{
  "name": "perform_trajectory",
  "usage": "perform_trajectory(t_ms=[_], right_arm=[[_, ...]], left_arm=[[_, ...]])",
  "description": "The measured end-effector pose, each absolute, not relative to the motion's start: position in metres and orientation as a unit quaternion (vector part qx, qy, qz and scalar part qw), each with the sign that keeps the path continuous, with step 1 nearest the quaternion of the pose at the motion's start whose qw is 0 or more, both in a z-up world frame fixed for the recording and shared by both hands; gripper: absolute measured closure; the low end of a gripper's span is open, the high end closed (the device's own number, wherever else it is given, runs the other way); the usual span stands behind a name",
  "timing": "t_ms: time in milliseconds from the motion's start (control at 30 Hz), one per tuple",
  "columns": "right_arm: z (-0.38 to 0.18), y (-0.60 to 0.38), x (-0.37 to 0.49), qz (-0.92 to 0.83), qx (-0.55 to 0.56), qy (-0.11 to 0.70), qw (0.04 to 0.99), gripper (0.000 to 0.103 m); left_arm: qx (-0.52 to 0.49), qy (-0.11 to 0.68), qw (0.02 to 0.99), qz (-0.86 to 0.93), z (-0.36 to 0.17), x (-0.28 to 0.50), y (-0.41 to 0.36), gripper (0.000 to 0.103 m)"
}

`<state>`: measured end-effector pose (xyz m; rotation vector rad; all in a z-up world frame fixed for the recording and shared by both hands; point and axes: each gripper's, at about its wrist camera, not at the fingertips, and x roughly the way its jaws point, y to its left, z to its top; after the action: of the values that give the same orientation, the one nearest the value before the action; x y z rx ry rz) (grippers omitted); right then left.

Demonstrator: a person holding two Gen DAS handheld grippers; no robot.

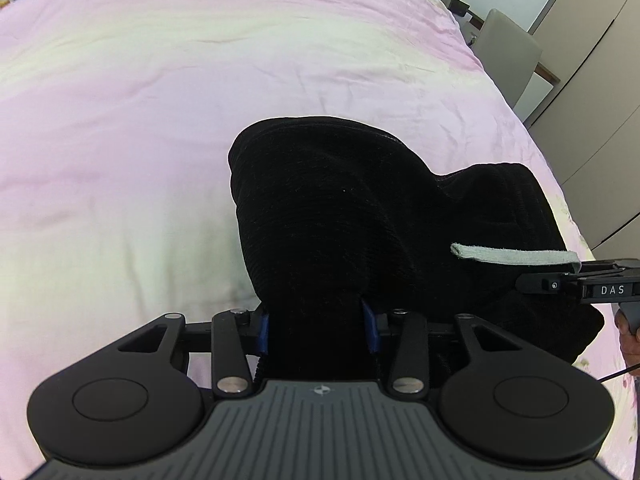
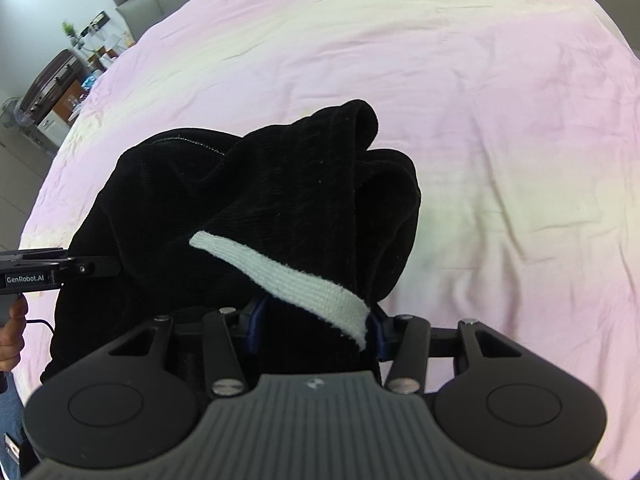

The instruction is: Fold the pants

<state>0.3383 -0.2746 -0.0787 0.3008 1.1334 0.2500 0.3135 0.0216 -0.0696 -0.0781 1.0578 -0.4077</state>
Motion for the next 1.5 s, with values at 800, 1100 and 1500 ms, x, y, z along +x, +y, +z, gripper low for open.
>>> perform_trajectory(t_ms=[800,1100,1500], right_arm=[[-0.048,0.035,0.291,0.209,0.153,0.506,0.823,0.058],[-0.105,0.056,0.296,0.173,0.128,0.533,0.818,0.058],[-0.129,0.078,0.337,0.165,0.122,0.575,0.792,0.040]], left_arm=[[0.058,0.494,0.862,-0.097,-0.025,0.243,0.215,0.055],[0.064,0.522,0.840,-0.135,-0.092,0.276,0.211,0.055],[0.099,0.562,0.813,-0.118,-0.099,0.284,0.207,0.035]])
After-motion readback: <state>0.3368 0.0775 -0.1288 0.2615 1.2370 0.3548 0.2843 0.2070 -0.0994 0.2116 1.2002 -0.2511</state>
